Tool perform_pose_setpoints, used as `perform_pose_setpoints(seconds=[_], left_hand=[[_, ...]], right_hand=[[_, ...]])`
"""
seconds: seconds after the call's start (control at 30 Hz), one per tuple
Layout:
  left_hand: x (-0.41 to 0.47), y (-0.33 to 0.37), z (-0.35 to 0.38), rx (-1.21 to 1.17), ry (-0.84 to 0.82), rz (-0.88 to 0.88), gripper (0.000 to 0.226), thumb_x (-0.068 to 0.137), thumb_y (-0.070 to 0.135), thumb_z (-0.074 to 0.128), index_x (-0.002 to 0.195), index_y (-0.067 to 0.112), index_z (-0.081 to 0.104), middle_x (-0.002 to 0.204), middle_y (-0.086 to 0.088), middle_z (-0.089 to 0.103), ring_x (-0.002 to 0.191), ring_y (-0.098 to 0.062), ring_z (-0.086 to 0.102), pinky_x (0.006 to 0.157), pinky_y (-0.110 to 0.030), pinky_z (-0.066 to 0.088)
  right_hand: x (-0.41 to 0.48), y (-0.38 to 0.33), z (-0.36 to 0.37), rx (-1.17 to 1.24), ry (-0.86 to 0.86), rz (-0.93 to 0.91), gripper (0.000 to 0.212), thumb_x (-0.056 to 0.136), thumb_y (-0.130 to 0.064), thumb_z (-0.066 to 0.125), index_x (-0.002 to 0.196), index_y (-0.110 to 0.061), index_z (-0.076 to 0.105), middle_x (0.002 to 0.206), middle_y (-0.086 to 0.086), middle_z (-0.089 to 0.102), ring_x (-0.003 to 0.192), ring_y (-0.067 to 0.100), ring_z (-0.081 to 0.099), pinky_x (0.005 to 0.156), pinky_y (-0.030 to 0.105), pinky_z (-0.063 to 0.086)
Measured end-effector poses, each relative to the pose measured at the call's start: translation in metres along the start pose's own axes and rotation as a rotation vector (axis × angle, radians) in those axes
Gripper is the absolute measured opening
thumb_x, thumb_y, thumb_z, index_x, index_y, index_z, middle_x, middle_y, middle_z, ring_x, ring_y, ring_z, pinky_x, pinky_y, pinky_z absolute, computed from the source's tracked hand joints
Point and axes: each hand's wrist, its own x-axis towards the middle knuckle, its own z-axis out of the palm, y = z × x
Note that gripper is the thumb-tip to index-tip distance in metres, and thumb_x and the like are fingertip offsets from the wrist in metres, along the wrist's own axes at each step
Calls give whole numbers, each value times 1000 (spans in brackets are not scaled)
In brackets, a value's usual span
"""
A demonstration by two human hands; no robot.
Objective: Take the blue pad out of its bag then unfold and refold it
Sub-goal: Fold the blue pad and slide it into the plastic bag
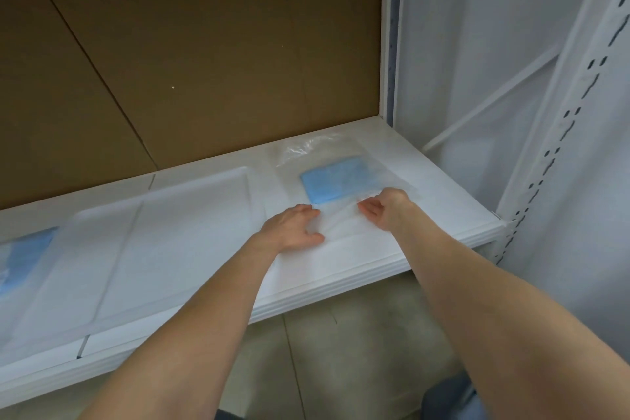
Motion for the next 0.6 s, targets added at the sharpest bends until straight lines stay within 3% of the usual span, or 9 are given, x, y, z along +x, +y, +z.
perform_pose_setpoints(seconds=[0.1, 0.27, 0.33, 0.4, 0.47, 0.6], left_hand=[[-6, -1, 0, 52, -55, -23, 70, 90, 54, 46, 150, 31, 21, 159, 10, 10, 146, -13, 15, 116, -34, 20], [-12, 7, -3, 135, -73, -19, 68, 92, 49, 43, 151, 31, 16, 160, 9, 7, 147, -14, 12, 116, -34, 20], [-13, 13, -3, 134, -58, 26, 65, 92, 45, 45, 150, 35, 17, 159, 9, 9, 146, -14, 15, 115, -34, 23], [-13, 20, -1, 81, -38, 84, 62, 92, 44, 47, 148, 42, 20, 159, 10, 14, 145, -15, 20, 114, -35, 26], [-12, 24, 3, 35, -30, 121, 59, 91, 47, 48, 145, 45, 25, 157, 10, 18, 144, -16, 23, 114, -37, 27], [-12, 20, 7, -8, -37, 122, 57, 88, 56, 52, 141, 44, 36, 156, 12, 21, 143, -14, 23, 115, -36, 24]], right_hand=[[-14, -7, -10, -46, 46, 9, 37, 98, 6, 30, 130, -3, 46, 80, 15, 50, 64, 23, 54, 87, 38, 52], [-20, -16, -18, -160, 161, -46, 12, 94, 5, 38, 91, 2, 50, 89, 21, 59, 57, 25, 55, 56, 35, 55], [-16, -17, -21, -307, 249, -147, 22, 92, -3, 42, 108, 2, 57, 95, 18, 60, 68, 28, 59, 69, 38, 56], [-16, -17, -24, -526, 348, -223, 36, 93, -15, 44, 125, -3, 53, 114, 16, 55, 97, 33, 58, 85, 39, 48], [-15, -17, -27, -646, 406, -284, 41, 94, -26, 45, 129, -6, 47, 132, 16, 42, 116, 34, 48, 86, 38, 41], [-10, -18, -34, -494, 363, -341, 55, 93, -37, 57, 134, -5, 38, 135, 15, 44, 117, 36, 51, 89, 40, 44]])
